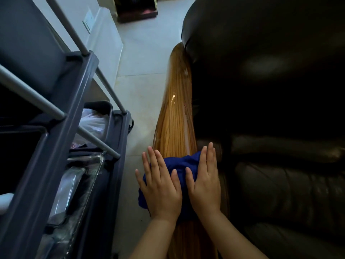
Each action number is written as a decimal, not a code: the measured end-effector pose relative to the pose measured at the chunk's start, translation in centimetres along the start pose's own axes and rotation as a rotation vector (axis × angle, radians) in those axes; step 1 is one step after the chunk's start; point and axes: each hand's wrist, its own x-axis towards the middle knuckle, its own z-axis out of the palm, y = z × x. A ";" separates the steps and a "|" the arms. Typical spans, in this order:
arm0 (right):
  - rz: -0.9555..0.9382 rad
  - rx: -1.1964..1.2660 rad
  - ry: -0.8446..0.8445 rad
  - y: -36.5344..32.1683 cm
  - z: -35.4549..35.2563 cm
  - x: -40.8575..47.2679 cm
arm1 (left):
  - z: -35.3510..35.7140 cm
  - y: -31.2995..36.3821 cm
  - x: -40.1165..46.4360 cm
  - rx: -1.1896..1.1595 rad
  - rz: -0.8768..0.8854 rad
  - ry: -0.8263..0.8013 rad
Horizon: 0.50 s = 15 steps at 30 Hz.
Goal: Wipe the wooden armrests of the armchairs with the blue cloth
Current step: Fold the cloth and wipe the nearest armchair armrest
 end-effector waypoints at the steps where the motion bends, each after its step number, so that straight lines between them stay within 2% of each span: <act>1: -0.007 -0.005 -0.001 -0.2 0.1 0.8 | 0.0 0.1 0.8 0.006 0.001 0.000; 8: -0.039 0.023 -0.024 -1.7 0.5 7.2 | -0.8 1.8 8.1 0.061 0.083 -0.033; 15: -0.024 0.007 0.000 -3.2 1.3 16.5 | -0.4 4.0 17.5 -0.041 0.049 -0.101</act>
